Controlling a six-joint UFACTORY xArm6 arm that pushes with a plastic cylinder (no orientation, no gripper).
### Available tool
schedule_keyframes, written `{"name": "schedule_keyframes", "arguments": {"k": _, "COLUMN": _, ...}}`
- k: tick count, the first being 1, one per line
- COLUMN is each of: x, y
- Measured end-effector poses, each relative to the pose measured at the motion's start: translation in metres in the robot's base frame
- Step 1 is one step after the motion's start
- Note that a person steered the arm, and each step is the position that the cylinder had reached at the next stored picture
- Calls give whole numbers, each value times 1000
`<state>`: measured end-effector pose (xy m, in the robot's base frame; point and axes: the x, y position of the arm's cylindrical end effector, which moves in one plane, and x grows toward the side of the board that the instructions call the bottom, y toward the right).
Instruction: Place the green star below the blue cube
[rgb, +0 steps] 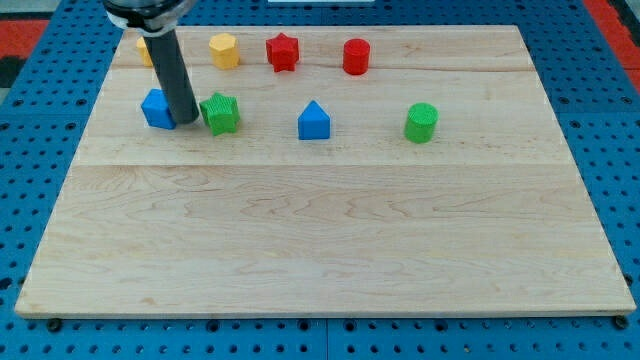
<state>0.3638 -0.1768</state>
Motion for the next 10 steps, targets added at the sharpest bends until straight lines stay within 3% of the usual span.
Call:
{"name": "schedule_keyframes", "arguments": {"k": 2, "x": -12, "y": -31}}
{"name": "schedule_keyframes", "arguments": {"k": 4, "x": -24, "y": 40}}
{"name": "schedule_keyframes", "arguments": {"k": 6, "x": 6, "y": 89}}
{"name": "schedule_keyframes", "arguments": {"k": 8, "x": 117, "y": 118}}
{"name": "schedule_keyframes", "arguments": {"k": 9, "x": 136, "y": 124}}
{"name": "schedule_keyframes", "arguments": {"k": 10, "x": 95, "y": 107}}
